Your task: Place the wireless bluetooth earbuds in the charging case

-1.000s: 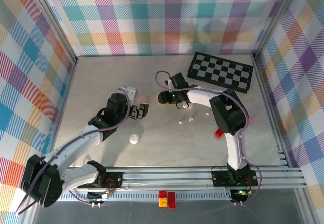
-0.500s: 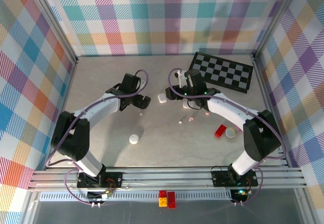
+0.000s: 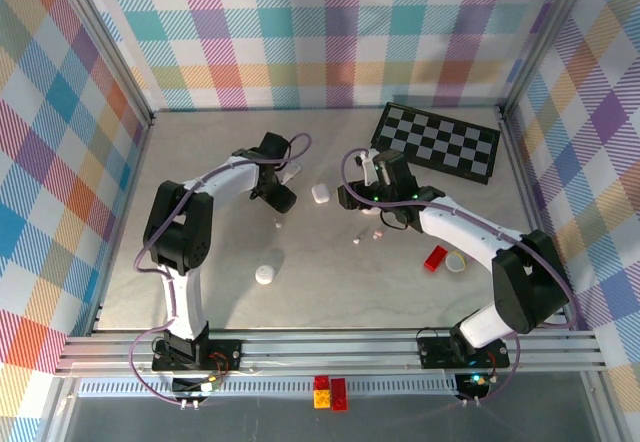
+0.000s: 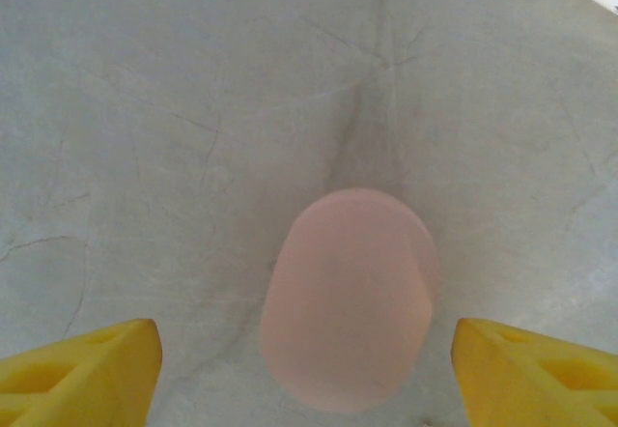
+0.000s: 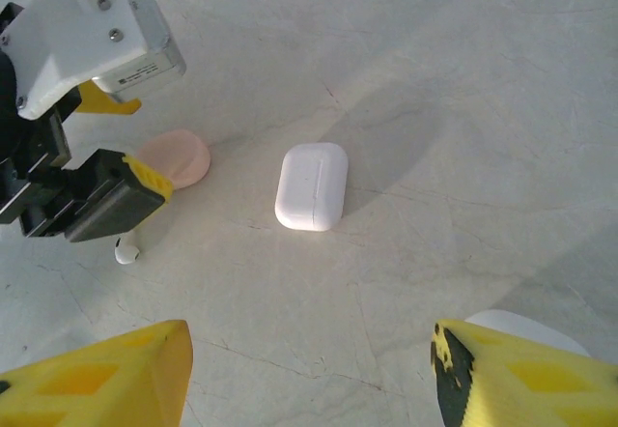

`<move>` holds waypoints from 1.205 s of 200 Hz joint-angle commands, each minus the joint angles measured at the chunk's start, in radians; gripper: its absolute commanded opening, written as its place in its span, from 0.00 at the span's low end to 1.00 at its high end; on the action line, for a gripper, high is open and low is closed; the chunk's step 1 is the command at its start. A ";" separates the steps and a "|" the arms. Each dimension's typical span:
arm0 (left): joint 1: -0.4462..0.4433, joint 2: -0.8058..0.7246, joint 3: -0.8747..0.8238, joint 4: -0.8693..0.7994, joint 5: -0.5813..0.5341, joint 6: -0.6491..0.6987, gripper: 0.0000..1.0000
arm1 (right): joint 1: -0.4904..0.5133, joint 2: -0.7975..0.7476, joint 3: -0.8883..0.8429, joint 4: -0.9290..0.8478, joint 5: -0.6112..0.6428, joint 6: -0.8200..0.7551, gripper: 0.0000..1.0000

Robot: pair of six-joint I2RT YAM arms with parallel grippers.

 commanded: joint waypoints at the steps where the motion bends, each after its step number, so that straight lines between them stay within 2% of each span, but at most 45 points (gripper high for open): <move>1: 0.014 0.033 0.045 -0.062 0.028 0.030 0.73 | -0.004 -0.017 -0.008 0.006 0.003 0.007 0.67; 50: 0.014 0.075 0.060 -0.086 0.056 0.058 0.72 | -0.008 -0.011 0.002 -0.004 0.006 -0.006 0.67; 73: 0.015 0.081 0.056 -0.079 0.067 0.062 0.58 | -0.009 -0.007 0.003 -0.002 0.006 0.000 0.67; 94: 0.015 0.085 0.057 -0.084 0.087 0.073 0.52 | -0.011 -0.006 0.005 -0.003 0.002 0.007 0.67; 99: 0.016 0.085 0.056 -0.083 0.095 0.077 0.46 | -0.011 -0.008 0.006 -0.005 0.002 0.009 0.67; 107: 0.016 0.080 0.051 -0.077 0.102 0.076 0.43 | -0.011 -0.010 0.005 -0.005 0.001 0.014 0.67; 111: 0.016 0.076 0.047 -0.071 0.107 0.074 0.37 | -0.011 -0.012 0.005 -0.006 0.002 0.017 0.67; 119: 0.016 0.064 0.035 -0.058 0.114 0.075 0.34 | -0.011 -0.018 0.005 -0.010 0.001 0.021 0.67; 124: 0.016 0.058 0.028 -0.050 0.118 0.075 0.26 | -0.012 -0.021 0.005 -0.011 0.001 0.026 0.67; 128: 0.016 0.050 0.022 -0.043 0.118 0.075 0.24 | -0.012 -0.024 0.004 -0.012 0.001 0.032 0.67; 176: 0.014 -0.053 -0.056 0.020 0.151 0.072 0.23 | -0.038 -0.104 -0.039 0.000 -0.064 0.089 0.68; 222: -0.006 -0.252 -0.213 0.209 0.302 0.070 0.23 | -0.084 -0.212 -0.103 -0.010 -0.143 0.174 0.80; 241: -0.024 -0.345 -0.286 0.312 0.373 0.081 0.23 | -0.105 -0.235 -0.102 -0.041 -0.205 0.246 0.80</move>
